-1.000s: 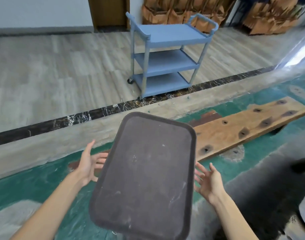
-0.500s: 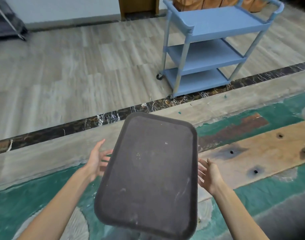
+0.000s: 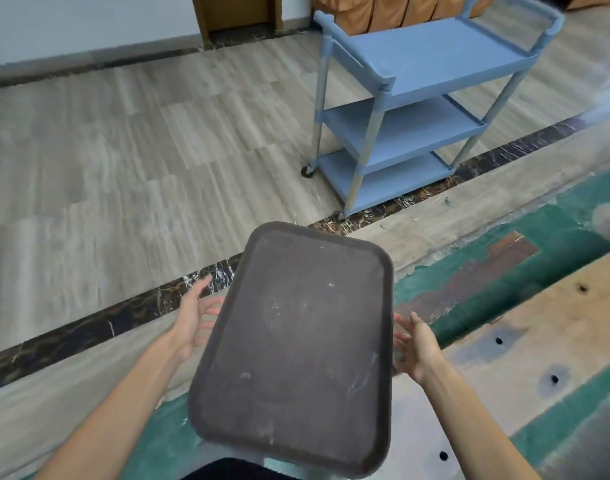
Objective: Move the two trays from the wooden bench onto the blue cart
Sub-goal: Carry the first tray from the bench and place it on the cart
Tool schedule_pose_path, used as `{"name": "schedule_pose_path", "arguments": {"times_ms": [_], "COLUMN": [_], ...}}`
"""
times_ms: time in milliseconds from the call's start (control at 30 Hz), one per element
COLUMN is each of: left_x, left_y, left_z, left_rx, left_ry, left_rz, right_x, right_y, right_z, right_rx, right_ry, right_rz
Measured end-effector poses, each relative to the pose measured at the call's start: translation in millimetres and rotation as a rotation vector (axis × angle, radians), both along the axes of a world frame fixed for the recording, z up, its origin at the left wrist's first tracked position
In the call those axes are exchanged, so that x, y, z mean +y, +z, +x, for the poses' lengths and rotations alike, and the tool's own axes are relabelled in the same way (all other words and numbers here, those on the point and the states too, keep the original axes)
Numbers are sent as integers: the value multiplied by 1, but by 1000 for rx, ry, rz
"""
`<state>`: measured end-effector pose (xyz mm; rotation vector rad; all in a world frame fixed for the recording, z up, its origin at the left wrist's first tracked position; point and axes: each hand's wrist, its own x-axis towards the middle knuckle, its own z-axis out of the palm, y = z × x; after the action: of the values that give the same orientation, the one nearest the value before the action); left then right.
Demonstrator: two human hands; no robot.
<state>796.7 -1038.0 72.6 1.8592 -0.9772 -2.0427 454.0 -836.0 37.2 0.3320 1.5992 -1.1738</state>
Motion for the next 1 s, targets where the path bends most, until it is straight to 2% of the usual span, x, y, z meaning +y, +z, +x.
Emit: {"name": "schedule_pose_path", "arguments": {"times_ms": [233, 467, 633, 800, 1000], "left_x": [-121, -188, -221, -253, -286], "left_y": [28, 36, 42, 41, 58], "left_z": [-41, -168, -292, -427, -557], "left_rx": [25, 96, 158, 162, 222], "left_ry": [-126, -323, -437, -481, -517], "left_rz": [-2, -13, -23, -94, -102], "right_x": [-71, -90, -101, -126, -147], "right_y": [29, 58, 56, 44, 64], "right_z": [-17, -89, -184, -303, -421], "right_rx": [8, 125, 165, 181, 230], "right_ry": [-115, -286, -407, -429, -458], "right_rz": [-22, 12, -3, -16, 3]}}
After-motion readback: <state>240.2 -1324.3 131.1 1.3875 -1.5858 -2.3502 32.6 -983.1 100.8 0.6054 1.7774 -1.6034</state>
